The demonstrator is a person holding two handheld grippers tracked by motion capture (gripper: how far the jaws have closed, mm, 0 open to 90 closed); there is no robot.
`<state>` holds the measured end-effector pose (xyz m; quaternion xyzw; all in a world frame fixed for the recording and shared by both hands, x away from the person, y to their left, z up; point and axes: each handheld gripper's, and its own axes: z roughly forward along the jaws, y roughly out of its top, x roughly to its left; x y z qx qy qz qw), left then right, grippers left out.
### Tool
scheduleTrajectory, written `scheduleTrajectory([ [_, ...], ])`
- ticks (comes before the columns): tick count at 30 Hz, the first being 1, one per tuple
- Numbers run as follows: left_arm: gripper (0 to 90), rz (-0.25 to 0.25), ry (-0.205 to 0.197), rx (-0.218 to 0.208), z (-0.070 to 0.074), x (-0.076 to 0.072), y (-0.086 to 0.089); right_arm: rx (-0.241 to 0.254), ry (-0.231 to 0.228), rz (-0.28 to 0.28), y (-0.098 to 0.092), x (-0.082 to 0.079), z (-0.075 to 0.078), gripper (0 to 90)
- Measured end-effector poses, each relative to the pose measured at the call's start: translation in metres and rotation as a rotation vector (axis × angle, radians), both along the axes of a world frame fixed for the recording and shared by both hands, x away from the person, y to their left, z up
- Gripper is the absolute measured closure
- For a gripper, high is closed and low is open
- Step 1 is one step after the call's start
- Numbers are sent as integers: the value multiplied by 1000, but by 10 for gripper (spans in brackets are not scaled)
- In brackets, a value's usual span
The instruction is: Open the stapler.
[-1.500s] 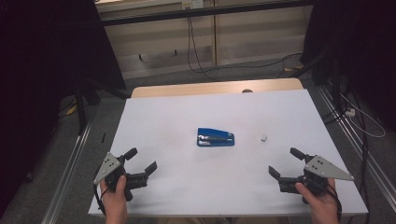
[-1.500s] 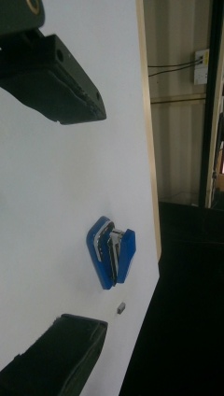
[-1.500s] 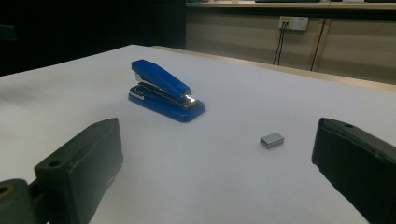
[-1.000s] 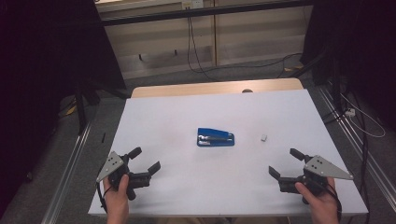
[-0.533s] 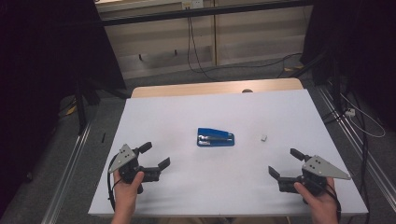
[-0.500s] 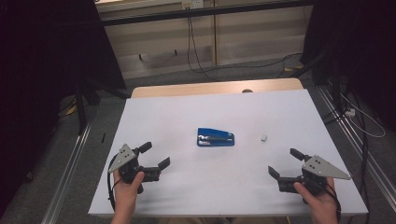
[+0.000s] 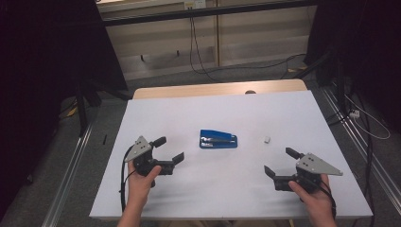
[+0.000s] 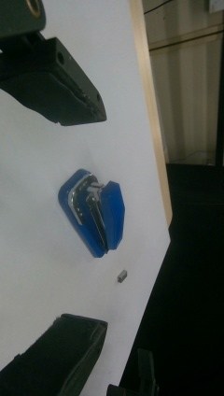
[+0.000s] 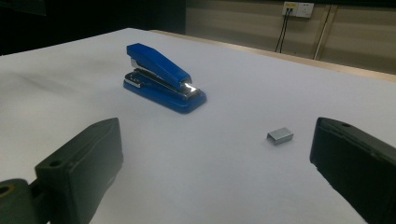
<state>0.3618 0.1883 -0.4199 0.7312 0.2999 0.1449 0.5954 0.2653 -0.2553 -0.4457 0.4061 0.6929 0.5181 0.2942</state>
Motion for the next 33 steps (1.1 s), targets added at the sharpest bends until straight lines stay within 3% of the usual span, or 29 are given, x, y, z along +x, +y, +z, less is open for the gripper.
scheduleTrajectory([
  [3, 23, -10, 11, 12, -2, 5, -8, -3, -4, -3, 4, 4, 1, 21],
  [7, 29, -24, 18, 33, -4, 11, -18, 33, -9, -16, 6, 10, 5, 21],
  [10, 33, -42, 78, -5, -2, 14, -23, 36, -4, -21, 8, 17, 7, 20],
  [14, 35, -58, 57, 7, 4, 17, -29, 49, -4, -19, 11, 22, 9, 20],
  [24, 37, -55, 75, 57, 1, 35, -39, 56, -12, -3, 28, 40, 15, 20],
  [28, 37, -54, 84, 52, -2, 42, -43, 55, -10, 9, 33, 45, 15, 20],
  [33, 40, -65, 83, 98, -4, 52, -48, 47, -7, 27, 43, 55, 14, 20],
])
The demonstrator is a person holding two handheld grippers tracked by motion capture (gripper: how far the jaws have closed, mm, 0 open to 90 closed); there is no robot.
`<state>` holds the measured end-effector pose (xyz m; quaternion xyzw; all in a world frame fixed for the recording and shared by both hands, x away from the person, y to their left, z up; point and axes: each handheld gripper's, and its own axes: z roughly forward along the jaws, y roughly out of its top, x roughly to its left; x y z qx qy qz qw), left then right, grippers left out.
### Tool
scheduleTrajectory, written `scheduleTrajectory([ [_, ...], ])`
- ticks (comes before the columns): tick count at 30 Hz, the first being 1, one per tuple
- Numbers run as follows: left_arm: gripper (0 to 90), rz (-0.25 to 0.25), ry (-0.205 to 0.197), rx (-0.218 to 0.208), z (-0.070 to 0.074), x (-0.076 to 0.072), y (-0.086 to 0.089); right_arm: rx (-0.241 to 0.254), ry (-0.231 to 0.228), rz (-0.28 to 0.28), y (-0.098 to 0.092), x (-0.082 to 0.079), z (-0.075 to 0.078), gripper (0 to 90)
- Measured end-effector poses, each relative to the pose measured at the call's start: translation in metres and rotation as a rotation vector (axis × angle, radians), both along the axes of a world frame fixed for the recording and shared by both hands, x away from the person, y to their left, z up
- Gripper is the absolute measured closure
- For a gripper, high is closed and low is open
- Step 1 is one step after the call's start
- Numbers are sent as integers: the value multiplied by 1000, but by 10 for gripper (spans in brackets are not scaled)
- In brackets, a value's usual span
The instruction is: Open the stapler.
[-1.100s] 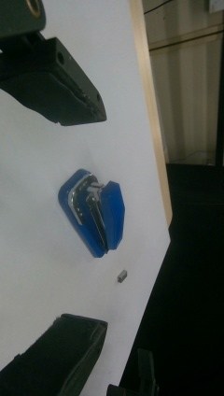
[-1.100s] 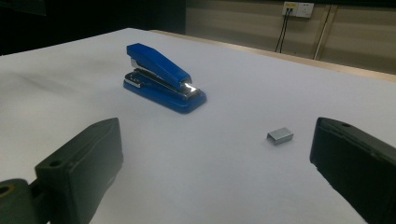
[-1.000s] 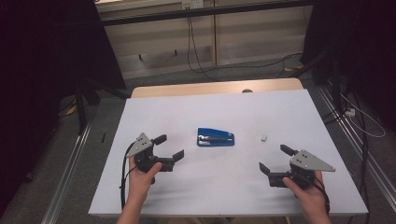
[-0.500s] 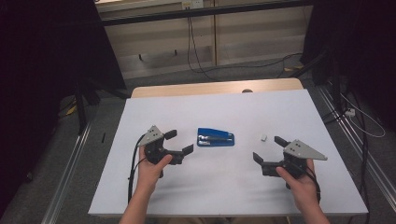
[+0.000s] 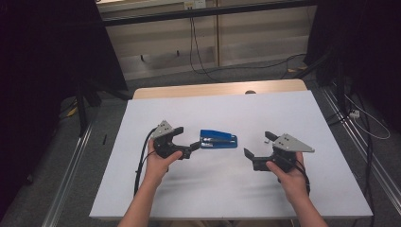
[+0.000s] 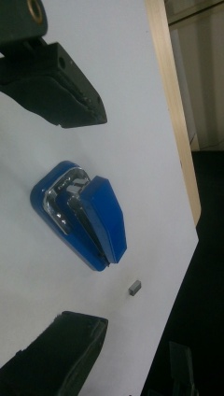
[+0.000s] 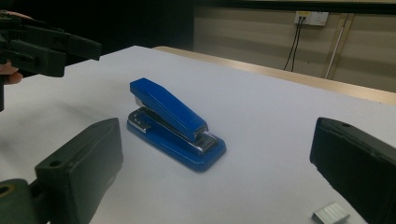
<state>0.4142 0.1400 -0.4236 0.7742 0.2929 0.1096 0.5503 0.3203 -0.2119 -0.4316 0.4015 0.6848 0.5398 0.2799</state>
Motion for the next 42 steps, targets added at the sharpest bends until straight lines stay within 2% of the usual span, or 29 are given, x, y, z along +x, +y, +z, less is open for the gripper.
scheduleTrajectory([
  [4, 61, 3, 9, -7, -2, 6, -4, 0, -3, 11, 6, 5, 0, 20],
  [9, 79, -17, 10, 64, -5, 15, -11, 1, -6, 20, 11, 9, 1, 21],
  [14, 94, -21, 30, 68, -10, 23, -17, 0, -5, 31, 16, 12, 1, 21],
  [16, 101, -16, 33, 94, -11, 26, -19, -5, -3, 34, 17, 13, 1, 21],
  [18, 111, -17, 51, 94, -13, 29, -21, -6, 5, 32, 17, 14, 0, 23],
  [23, 167, -45, 57, 151, -17, 34, -27, -7, 18, 23, 17, 17, -2, 24],
  [26, 195, -59, 70, 143, -20, 36, -30, -8, 20, 20, 18, 19, -2, 24],
  [30, 274, -81, 60, 166, -21, 39, -33, -4, 22, 18, 19, 22, -2, 26],
  [33, 274, -80, 48, 209, -22, 41, -38, -7, 23, 22, 19, 22, -2, 26],
  [39, 367, -104, 47, 202, -23, 45, -45, -9, 31, 20, 19, 22, -3, 28],
  [42, 394, -122, 51, 214, -25, 45, -46, -16, 36, 18, 19, 23, -4, 31],
])
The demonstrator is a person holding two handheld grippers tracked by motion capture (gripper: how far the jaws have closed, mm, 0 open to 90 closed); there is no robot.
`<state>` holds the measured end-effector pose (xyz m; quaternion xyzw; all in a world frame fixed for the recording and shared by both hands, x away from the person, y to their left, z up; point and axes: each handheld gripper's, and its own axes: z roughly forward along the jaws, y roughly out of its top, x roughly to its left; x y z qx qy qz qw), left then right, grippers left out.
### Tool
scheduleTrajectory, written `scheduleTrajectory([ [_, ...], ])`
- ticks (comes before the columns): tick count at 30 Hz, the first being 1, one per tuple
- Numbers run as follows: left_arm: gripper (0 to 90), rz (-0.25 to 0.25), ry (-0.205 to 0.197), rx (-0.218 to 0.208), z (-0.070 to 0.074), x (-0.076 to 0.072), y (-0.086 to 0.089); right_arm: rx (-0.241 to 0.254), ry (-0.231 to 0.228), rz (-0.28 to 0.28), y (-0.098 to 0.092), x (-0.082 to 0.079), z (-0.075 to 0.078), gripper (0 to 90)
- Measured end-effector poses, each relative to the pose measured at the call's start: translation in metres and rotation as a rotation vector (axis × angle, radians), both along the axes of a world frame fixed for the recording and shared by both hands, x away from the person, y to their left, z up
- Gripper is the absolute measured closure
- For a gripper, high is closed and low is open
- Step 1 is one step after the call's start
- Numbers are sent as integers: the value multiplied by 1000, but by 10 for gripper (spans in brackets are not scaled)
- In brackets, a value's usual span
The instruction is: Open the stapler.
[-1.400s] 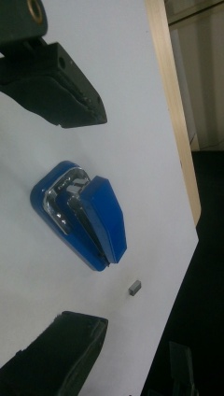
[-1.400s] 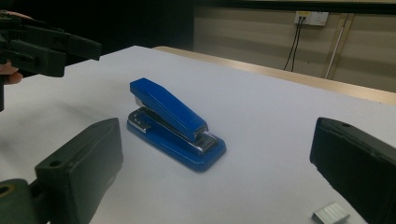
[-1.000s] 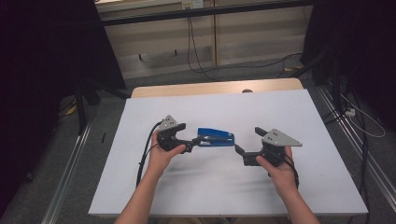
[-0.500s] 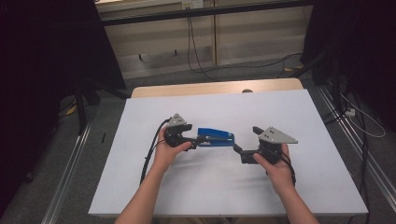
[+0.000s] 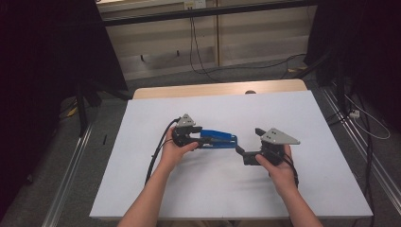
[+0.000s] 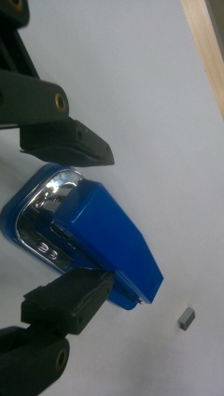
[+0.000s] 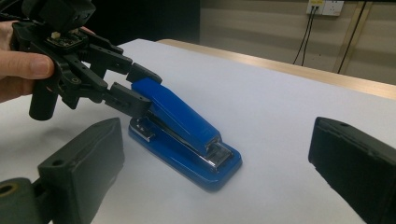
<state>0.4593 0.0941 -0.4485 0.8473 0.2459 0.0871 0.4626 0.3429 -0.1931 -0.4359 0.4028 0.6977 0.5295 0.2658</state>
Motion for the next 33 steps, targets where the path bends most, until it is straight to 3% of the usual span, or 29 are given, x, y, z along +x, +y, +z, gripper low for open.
scheduleTrajectory([
  [4, 417, -19, 20, 1, -4, 1, -1, 0, 8, -6, 0, 0, -1, 34],
  [7, 444, -31, 8, 13, -5, 1, -2, -8, 8, -1, 0, -1, -1, 34],
  [10, 457, -32, 33, -1, -7, 2, -2, -14, 9, 7, 0, -2, -1, 34],
  [14, 467, -32, 37, 3, -6, 3, -1, -13, 6, 9, 0, -2, -1, 34],
  [20, 474, -20, 65, -35, -2, 3, 1, -5, -1, 14, 1, -2, -2, 34],
  [30, 468, 0, 82, 22, 10, 2, -5, -11, 7, 25, 9, 2, -4, 32],
  [33, 471, 1, 87, 21, 10, 2, -5, -11, 8, 24, 8, 2, -3, 32],
])
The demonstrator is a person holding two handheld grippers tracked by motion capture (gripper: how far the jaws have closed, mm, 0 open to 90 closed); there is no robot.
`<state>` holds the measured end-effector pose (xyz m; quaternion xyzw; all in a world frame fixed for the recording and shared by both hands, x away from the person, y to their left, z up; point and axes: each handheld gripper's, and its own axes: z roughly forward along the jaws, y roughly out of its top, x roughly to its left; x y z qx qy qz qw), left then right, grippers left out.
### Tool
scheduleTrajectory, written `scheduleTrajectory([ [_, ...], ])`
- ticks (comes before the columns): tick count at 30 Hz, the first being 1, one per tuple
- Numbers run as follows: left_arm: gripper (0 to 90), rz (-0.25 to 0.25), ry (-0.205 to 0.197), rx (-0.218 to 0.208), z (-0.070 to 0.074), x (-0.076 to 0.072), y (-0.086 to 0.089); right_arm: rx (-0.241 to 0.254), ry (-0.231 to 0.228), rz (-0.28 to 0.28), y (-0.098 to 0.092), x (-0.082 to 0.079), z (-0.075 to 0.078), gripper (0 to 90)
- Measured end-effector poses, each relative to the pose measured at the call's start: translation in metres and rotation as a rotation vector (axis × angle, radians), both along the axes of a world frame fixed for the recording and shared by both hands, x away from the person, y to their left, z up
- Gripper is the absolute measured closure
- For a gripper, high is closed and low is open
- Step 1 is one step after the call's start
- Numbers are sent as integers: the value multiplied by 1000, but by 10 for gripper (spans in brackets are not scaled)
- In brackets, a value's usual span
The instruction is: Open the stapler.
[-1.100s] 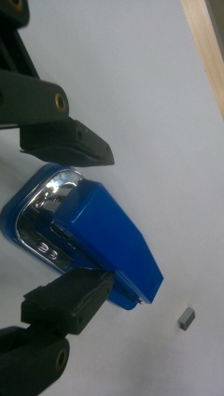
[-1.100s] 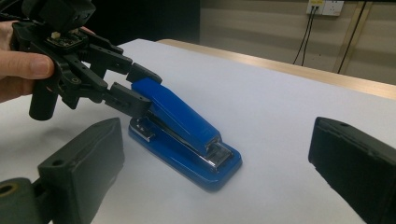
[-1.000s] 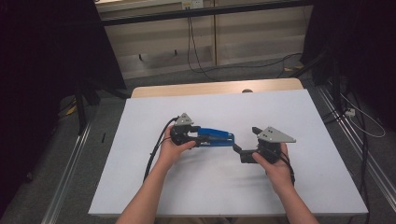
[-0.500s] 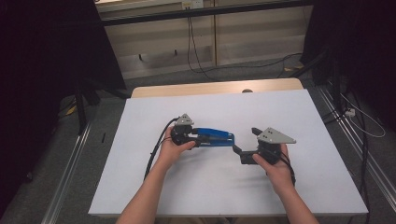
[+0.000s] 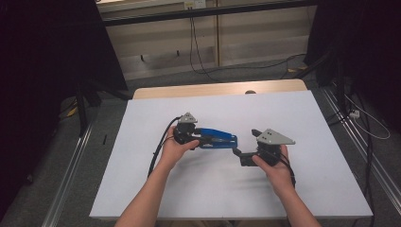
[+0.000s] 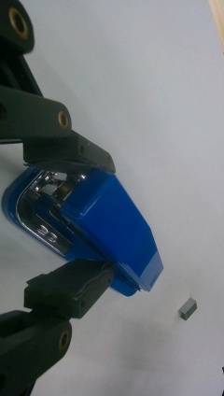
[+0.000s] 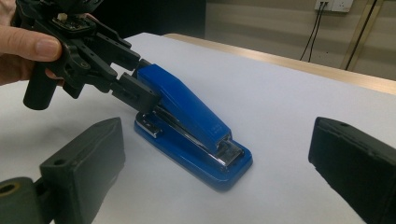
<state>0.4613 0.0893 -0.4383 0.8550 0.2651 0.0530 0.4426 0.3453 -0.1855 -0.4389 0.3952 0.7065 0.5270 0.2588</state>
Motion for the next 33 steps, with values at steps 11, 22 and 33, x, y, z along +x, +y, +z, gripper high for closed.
scheduleTrajectory([
  [11, 478, 5, 16, -17, 6, 1, -1, 8, 4, -3, -3, 2, -1, 30],
  [22, 517, 3, 13, -62, 22, 2, -6, 0, 22, 20, 5, 2, -6, 28],
  [33, 525, -6, -3, -52, 29, 2, -11, 4, 45, 31, 26, 7, -7, 124],
])
